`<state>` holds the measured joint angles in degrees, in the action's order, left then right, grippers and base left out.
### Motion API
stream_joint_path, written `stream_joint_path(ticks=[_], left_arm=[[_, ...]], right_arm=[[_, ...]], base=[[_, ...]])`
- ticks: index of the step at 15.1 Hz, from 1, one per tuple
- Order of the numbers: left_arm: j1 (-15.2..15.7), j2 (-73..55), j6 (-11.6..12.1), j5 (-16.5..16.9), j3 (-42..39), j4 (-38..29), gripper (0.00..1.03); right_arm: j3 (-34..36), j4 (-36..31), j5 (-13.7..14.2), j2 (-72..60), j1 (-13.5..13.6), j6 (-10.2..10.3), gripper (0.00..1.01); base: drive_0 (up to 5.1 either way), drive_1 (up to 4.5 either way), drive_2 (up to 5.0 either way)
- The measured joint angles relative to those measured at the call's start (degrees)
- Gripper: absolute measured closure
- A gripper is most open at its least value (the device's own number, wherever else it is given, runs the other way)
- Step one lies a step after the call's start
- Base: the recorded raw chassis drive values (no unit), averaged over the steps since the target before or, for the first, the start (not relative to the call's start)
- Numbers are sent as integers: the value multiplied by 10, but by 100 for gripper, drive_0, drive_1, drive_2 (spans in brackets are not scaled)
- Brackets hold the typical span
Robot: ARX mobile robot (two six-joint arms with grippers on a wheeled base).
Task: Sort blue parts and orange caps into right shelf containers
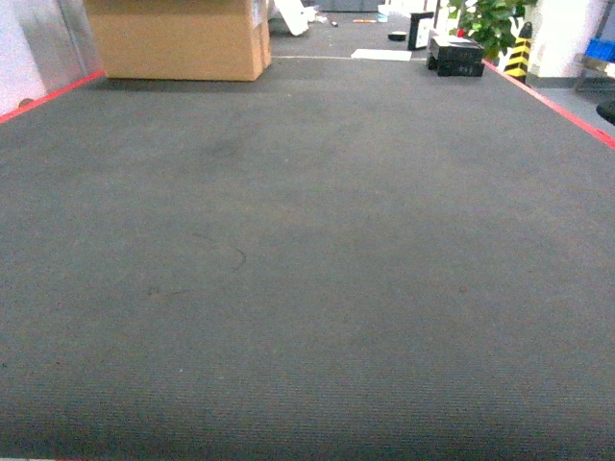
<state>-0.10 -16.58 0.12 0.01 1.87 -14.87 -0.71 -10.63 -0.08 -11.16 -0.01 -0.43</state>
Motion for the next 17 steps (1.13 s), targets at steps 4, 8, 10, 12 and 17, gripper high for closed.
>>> stream_joint_path(ticks=[4, 8, 10, 12, 17], left_arm=[[0, 43, 0, 0, -13, 24, 59], [0, 121, 0, 0, -13, 138, 59], [0, 160, 0, -2, -9, 146, 59], [1, 160, -1, 0, -13, 154, 59], [1, 160, -1, 0, -13, 153, 59]], right_arm=[[0, 108, 0, 107, 0, 0, 57], [0, 110, 0, 109, 0, 0, 57], [0, 110, 0, 109, 0, 0, 57], [0, 110, 1, 109, 0, 0, 57], [0, 110, 1, 109, 0, 0, 57]], base=[[0, 0, 0], [0, 0, 0], [0, 0, 0], [0, 0, 0], [0, 0, 0]])
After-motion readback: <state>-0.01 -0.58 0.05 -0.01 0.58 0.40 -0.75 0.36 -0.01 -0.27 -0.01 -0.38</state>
